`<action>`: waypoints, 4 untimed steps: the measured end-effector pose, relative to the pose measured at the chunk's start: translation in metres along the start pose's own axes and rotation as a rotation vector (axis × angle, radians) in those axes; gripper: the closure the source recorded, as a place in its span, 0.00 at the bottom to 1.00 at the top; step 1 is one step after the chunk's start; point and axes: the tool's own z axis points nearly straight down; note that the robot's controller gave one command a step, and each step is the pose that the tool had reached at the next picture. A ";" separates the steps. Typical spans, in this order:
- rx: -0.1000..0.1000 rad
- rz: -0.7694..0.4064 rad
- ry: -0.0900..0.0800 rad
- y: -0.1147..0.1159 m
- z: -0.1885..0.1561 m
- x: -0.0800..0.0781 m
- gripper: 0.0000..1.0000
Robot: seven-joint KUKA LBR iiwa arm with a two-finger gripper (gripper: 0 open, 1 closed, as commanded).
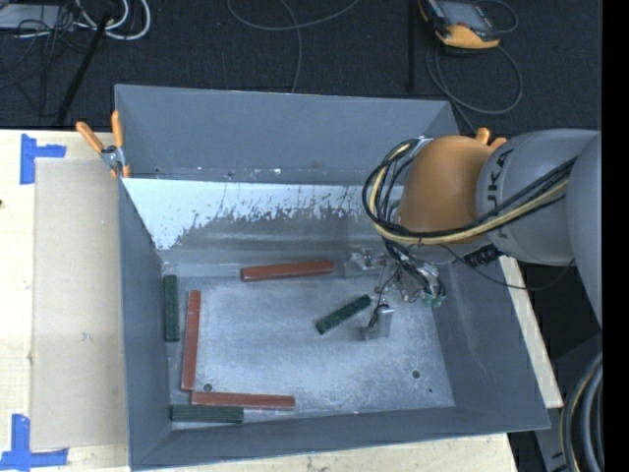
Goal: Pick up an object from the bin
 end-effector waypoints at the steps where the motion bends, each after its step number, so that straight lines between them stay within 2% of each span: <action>1: 0.000 0.000 0.000 0.000 0.000 0.000 1.00; 2: 0.000 -0.001 0.000 0.000 0.000 0.000 0.00; 3: 0.000 -0.001 -0.001 0.000 0.000 0.000 1.00; 4: 0.002 -0.063 -0.011 0.002 -0.159 -0.007 1.00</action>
Offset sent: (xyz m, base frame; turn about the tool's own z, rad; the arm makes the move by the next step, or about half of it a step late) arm 0.0000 0.0000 0.0000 0.0000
